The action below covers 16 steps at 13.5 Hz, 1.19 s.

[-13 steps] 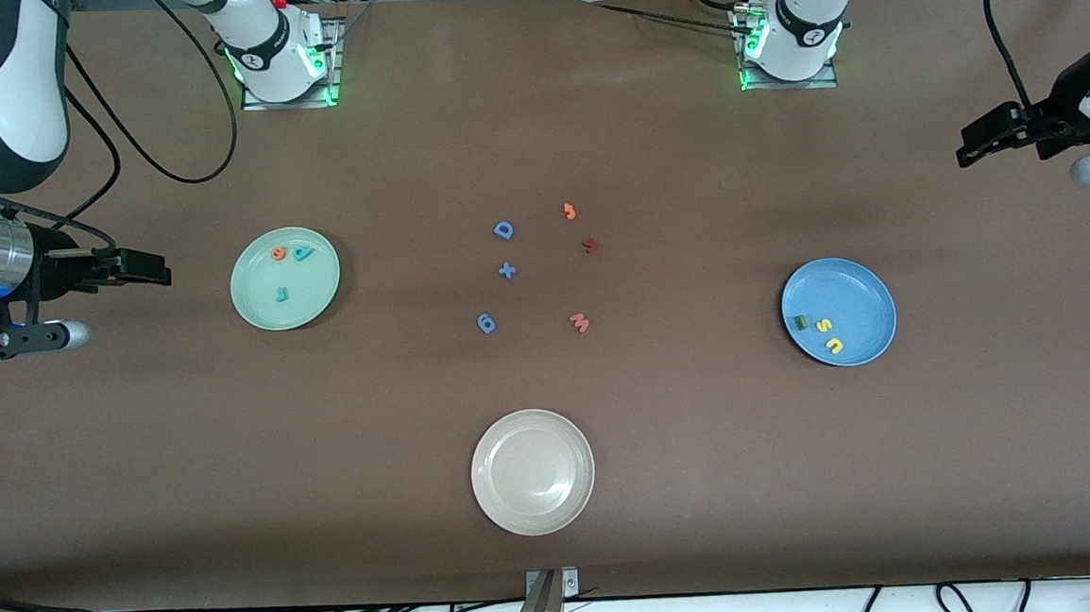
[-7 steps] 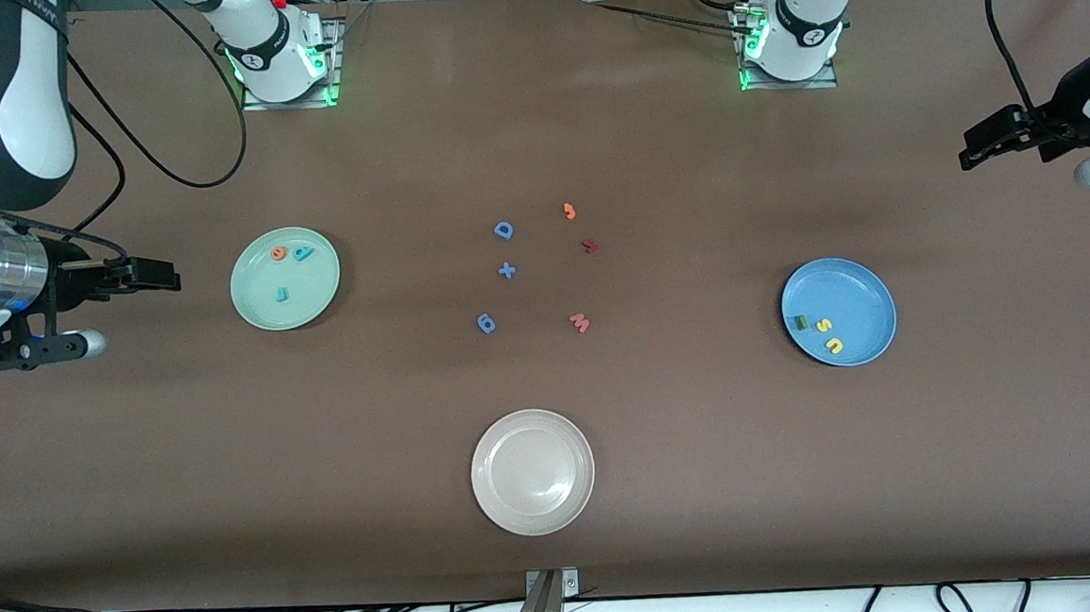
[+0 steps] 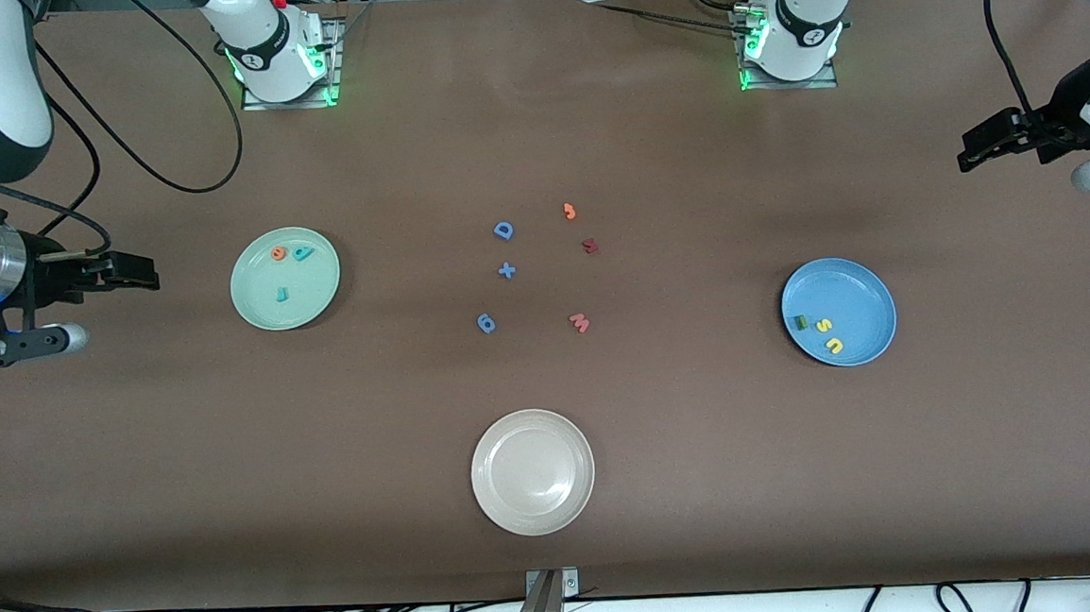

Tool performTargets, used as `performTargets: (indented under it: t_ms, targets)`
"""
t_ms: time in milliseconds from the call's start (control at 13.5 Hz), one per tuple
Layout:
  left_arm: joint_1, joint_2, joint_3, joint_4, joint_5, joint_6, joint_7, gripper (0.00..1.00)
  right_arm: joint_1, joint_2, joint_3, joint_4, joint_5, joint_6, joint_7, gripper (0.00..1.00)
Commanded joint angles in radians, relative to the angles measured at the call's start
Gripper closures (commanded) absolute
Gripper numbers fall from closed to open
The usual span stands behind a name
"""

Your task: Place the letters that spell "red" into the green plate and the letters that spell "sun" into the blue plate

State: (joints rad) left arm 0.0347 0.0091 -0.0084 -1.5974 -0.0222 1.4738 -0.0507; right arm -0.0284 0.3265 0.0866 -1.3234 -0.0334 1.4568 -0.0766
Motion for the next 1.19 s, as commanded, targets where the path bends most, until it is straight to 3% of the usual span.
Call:
performTargets:
  t_ms: [0,148,1112]
  targets:
    - [0.008,0.005,-0.005,0.011,-0.010,0.003,0.009,0.00,-0.036,-0.111,0.042,-0.167,-0.025,0.101,0.015,0.02]
    - [0.008,0.005,-0.005,0.010,-0.010,0.003,0.009,0.00,-0.038,-0.141,0.042,-0.221,-0.025,0.152,0.015,0.01]
    - [0.008,0.005,-0.007,0.010,-0.010,0.003,0.009,0.00,-0.031,-0.129,0.045,-0.206,-0.014,0.152,0.121,0.01]
